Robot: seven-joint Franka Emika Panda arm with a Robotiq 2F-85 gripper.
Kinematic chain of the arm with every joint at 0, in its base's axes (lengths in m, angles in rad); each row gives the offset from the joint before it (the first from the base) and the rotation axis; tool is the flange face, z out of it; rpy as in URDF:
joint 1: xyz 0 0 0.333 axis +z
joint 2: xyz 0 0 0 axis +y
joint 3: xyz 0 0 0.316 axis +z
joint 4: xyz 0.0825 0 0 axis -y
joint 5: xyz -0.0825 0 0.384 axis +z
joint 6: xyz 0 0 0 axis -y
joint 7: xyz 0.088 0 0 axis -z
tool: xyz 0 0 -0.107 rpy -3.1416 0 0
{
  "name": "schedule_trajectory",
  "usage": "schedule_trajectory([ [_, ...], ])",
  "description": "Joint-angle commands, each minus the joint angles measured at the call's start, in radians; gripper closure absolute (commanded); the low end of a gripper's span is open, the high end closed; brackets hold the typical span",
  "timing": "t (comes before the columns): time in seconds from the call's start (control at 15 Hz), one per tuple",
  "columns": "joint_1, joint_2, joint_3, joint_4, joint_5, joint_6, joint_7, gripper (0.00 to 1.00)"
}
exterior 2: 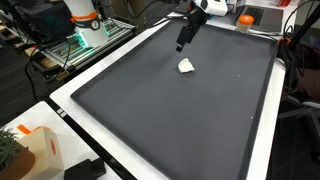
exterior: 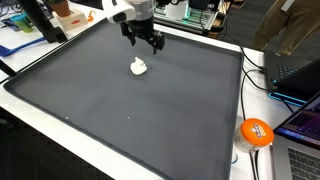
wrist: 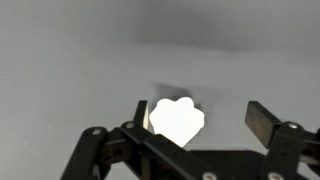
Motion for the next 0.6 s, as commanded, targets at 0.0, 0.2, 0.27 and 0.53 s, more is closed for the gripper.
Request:
schedule_trajectory([
  [0.0, -0.006, -0.02, 0.007, -0.028, -0.003, 0.014, 0.005, 0.0],
  [0.2, -0.019, -0.074, 0.009, -0.119, 0.012, 0.131, 0.001, 0.0],
  [0.27, -0.024, -0.094, 0.009, -0.157, 0.022, 0.182, 0.0, 0.0],
  [0.53, -0.041, -0.172, -0.006, -0.344, 0.036, 0.415, 0.04, 0.0],
])
